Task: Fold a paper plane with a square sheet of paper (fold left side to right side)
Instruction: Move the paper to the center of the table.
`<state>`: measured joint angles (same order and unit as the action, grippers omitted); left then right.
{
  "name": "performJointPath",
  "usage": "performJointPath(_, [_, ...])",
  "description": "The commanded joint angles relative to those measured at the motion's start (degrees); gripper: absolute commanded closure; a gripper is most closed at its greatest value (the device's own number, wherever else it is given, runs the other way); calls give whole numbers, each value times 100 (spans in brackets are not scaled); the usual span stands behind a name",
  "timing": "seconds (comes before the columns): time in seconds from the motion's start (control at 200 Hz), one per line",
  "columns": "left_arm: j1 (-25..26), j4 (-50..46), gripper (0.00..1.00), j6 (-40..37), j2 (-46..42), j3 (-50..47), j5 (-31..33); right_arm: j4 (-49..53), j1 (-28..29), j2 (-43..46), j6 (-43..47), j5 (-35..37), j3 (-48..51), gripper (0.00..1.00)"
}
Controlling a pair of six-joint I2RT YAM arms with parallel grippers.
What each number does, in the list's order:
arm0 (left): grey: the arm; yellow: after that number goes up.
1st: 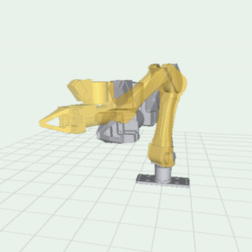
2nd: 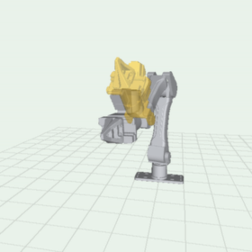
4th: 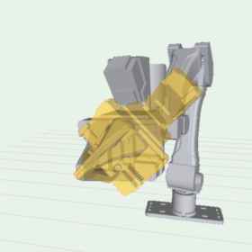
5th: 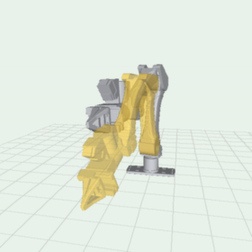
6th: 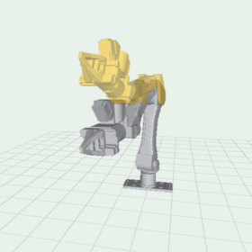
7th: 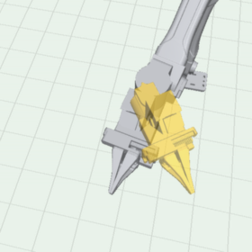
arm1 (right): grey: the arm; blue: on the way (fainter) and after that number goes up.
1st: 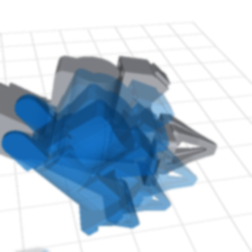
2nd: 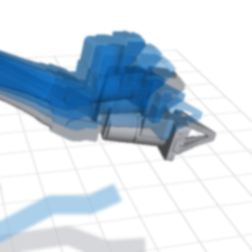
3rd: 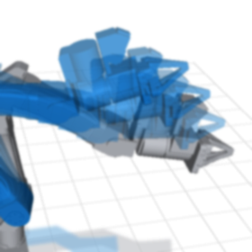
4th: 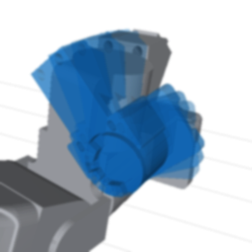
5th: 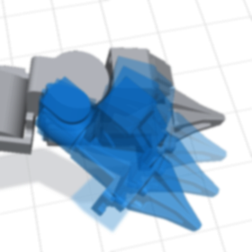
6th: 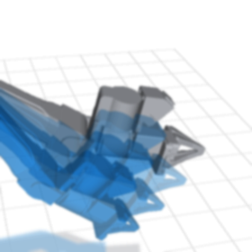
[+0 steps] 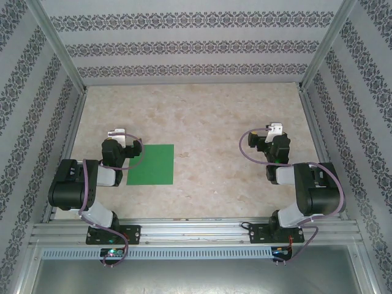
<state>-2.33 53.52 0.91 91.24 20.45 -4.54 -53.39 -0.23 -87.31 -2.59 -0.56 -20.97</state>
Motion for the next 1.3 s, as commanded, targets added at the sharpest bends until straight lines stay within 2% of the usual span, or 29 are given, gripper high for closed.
performJointPath(0.0, [-50, 282, 0, 103, -10, 69, -91, -101, 14, -36, 42, -120, -56, 2])
performJointPath(1.084, [-48, 375, 0, 143, -30, 27, 5, -97, 11, -23, 34, -116, -48, 2])
performJointPath(1.204, [-48, 98, 0, 191, -724, -146, 229, 284, 0, 282, 2, -59, -149, 2])
performJointPath(1.294, [-50, -981, 0, 422, -1663, 40, 627, 1181, 5, 925, -36, 28, -315, 2])
